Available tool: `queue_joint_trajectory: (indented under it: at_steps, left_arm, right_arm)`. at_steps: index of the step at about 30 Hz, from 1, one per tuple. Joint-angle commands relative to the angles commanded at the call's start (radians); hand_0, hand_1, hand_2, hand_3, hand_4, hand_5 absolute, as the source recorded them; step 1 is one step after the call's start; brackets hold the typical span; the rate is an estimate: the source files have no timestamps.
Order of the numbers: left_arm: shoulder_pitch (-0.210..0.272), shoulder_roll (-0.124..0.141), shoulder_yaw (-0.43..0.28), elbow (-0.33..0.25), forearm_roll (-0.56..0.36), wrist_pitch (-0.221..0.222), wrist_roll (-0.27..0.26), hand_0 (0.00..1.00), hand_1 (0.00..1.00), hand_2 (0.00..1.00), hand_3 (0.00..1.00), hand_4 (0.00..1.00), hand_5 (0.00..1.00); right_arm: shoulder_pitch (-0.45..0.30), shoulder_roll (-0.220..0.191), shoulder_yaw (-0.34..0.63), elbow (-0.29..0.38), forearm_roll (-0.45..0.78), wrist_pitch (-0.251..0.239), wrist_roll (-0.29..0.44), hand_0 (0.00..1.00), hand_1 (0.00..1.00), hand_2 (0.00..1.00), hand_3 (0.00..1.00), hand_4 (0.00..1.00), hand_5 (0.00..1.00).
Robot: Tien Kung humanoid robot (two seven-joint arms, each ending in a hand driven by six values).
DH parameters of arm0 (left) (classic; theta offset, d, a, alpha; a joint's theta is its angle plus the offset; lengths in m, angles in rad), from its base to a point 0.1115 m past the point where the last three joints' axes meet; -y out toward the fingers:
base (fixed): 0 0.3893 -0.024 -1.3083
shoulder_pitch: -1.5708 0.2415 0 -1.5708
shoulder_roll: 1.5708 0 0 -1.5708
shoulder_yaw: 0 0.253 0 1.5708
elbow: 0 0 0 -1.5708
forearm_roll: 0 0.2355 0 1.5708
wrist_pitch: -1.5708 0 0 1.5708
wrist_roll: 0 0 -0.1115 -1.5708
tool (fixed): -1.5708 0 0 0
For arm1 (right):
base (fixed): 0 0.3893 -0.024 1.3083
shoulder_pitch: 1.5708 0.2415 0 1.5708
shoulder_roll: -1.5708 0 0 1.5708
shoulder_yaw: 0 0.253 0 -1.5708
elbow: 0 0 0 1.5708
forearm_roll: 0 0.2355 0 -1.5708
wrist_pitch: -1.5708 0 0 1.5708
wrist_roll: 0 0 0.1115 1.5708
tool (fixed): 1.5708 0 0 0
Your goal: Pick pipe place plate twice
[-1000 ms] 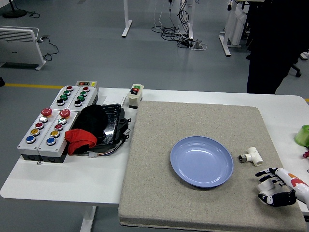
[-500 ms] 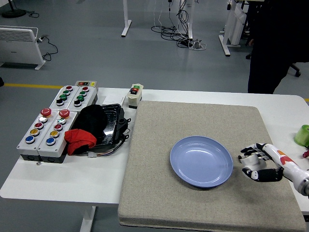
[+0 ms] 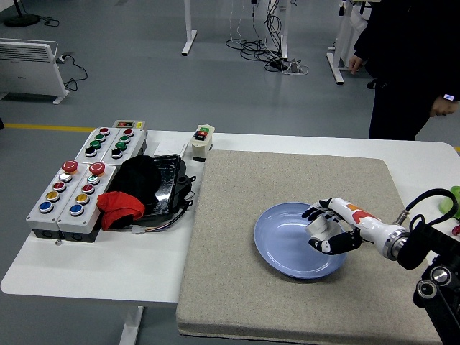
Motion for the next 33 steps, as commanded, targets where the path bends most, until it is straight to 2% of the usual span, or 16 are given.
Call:
queue_joint_trajectory:
  at_steps: [4,5,10,11,15,16,17,19,22,23,26,33]
  left_arm:
    - [-0.001,0.0,0.002,0.0,-0.003,0.0,-0.001,0.621,0.584,0.514,0.586,0.265,0.998]
    - [-0.002,0.0,0.003,0.0,-0.003,0.0,-0.001,0.622,0.584,0.514,0.587,0.266,0.998]
    - [-0.002,0.0,0.01,-0.001,-0.016,0.0,-0.005,0.622,0.584,0.514,0.587,0.266,0.998]
    - [-0.002,0.0,0.01,-0.001,-0.016,0.0,-0.005,0.622,0.583,0.512,0.586,0.266,0.998]
    - [-0.004,0.0,0.009,0.0,-0.014,-0.001,-0.004,0.622,0.583,0.512,0.586,0.266,0.998]
    - [-0.004,0.0,0.009,0.0,-0.013,-0.001,-0.004,0.622,0.583,0.512,0.586,0.266,0.998]
    - [-0.004,0.0,0.009,0.0,-0.013,-0.001,-0.004,0.622,0.583,0.511,0.585,0.266,0.998]
    - [-0.005,0.001,0.009,0.0,-0.015,-0.001,-0.004,0.622,0.583,0.511,0.585,0.266,0.998]
    - [-0.005,0.0,0.008,0.0,-0.012,-0.001,-0.003,0.622,0.583,0.511,0.585,0.266,0.998]
    - [-0.005,0.0,0.007,0.0,-0.012,-0.001,-0.003,0.621,0.581,0.511,0.585,0.269,0.998]
    - [-0.005,0.0,0.009,0.0,-0.015,-0.001,-0.003,0.621,0.581,0.511,0.585,0.269,0.998]
    - [-0.004,0.0,0.008,0.0,-0.017,-0.001,-0.004,0.621,0.581,0.51,0.584,0.269,0.998]
  right_arm:
    - [0.025,0.007,-0.029,-0.054,-0.031,-0.023,0.013,0.692,0.729,0.893,0.865,0.663,0.248]
    - [0.027,0.006,-0.037,-0.066,-0.039,-0.028,0.015,0.858,0.841,0.998,0.957,0.699,0.271]
    - [0.021,-0.003,-0.05,-0.072,-0.088,-0.024,0.01,0.858,0.841,0.998,0.957,0.699,0.271]
    - [0.021,-0.003,-0.05,-0.071,-0.094,-0.024,0.01,0.977,0.911,0.998,0.998,0.76,0.262]
    - [0.016,-0.005,-0.037,-0.05,-0.096,-0.026,0.009,0.977,0.911,0.998,0.998,0.76,0.262]
    - [0.014,-0.006,-0.028,-0.042,-0.094,-0.037,0.012,0.977,0.911,0.998,0.998,0.76,0.262]
    - [0.012,-0.006,-0.023,-0.038,-0.093,-0.045,0.014,0.998,0.934,0.998,0.998,0.714,0.222]
    - [0.011,-0.008,-0.001,-0.032,-0.099,-0.091,0.026,0.998,0.934,0.998,0.998,0.714,0.222]
    - [0.022,-0.01,0.058,-0.067,-0.139,-0.123,0.031,0.998,0.934,0.998,0.998,0.714,0.222]
    - [0.023,-0.011,0.064,-0.071,-0.142,-0.124,0.031,0.998,0.934,0.998,0.998,0.719,0.268]
    - [0.03,-0.018,0.123,-0.136,-0.179,-0.112,0.025,0.998,0.934,0.998,0.998,0.719,0.268]
    - [0.025,-0.008,0.19,-0.25,-0.196,-0.094,0.014,0.994,0.929,0.998,0.998,0.728,0.289]
